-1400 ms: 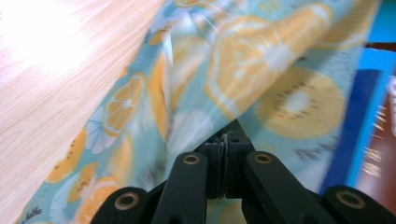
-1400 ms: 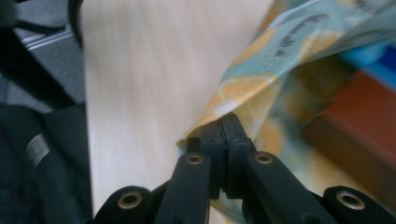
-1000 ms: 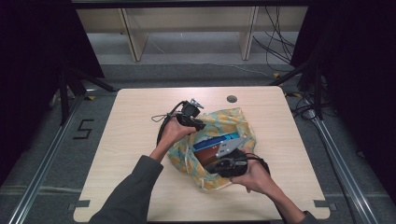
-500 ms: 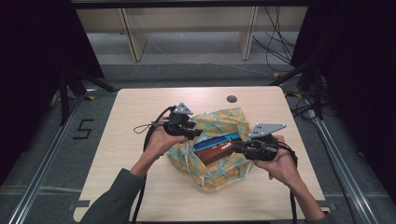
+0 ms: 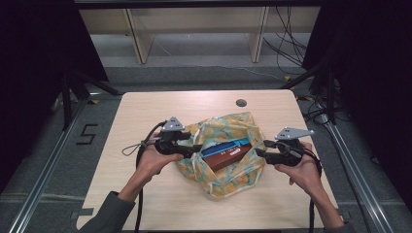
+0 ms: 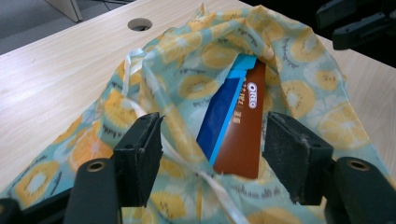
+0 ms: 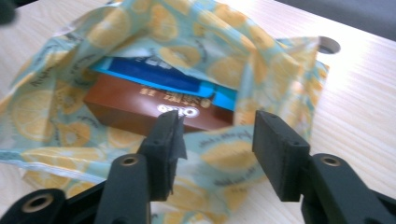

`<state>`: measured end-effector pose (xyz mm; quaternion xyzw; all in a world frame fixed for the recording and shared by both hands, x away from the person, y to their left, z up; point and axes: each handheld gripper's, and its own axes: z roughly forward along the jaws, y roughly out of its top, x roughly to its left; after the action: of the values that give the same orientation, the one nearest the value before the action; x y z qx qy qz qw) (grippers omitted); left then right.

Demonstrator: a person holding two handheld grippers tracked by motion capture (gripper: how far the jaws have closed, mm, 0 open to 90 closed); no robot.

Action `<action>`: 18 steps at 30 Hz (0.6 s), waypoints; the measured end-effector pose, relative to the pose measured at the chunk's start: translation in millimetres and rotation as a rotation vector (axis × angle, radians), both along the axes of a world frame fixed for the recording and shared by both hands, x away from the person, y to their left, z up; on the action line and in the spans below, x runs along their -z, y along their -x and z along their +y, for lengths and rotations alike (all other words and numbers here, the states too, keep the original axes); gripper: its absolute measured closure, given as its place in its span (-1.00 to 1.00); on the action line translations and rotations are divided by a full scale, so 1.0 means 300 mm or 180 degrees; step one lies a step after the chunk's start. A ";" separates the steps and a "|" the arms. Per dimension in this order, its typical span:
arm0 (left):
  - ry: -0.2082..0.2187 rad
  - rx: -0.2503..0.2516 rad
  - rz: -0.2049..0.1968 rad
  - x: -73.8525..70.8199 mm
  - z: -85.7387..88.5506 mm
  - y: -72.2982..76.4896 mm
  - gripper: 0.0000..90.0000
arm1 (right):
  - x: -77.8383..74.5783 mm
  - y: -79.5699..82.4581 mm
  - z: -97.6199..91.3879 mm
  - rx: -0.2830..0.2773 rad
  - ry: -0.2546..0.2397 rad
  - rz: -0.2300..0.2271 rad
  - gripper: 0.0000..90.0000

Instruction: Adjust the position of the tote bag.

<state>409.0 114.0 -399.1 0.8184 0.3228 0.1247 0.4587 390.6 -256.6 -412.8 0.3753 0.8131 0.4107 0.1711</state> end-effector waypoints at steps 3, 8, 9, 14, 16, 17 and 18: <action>0.0061 -0.0084 0.0030 0.014 0.019 0.029 -0.28 | 0.008 0.000 -0.025 0.0061 -0.0001 0.0021 0.06; 0.0045 -0.0115 0.0006 0.045 0.047 0.072 -0.40 | 0.030 0.005 -0.050 0.0182 -0.0028 0.0035 0.00; 0.0043 -0.0116 0.0016 0.053 0.052 0.080 -0.42 | 0.034 0.006 -0.054 0.0193 -0.0015 0.0056 -0.01; 0.0106 -0.0164 0.0077 0.093 0.074 0.133 -0.50 | 0.052 0.008 -0.065 0.0231 0.0016 0.0050 -0.03; 0.0175 -0.0189 0.0085 0.105 0.083 0.157 -0.53 | 0.057 0.011 -0.071 0.0231 0.0041 0.0073 -0.05; 0.0157 -0.0212 0.0084 0.109 0.089 0.169 -0.54 | 0.061 0.012 -0.074 0.0234 0.0047 0.0082 -0.05; 0.0152 -0.0224 0.0088 0.114 0.092 0.182 -0.55 | 0.065 0.020 -0.072 0.0308 0.0006 0.0129 -0.06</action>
<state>354.4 141.7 -433.2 0.7971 0.3605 0.1218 0.4689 384.7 -278.3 -432.5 0.4222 0.7977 0.3935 0.1747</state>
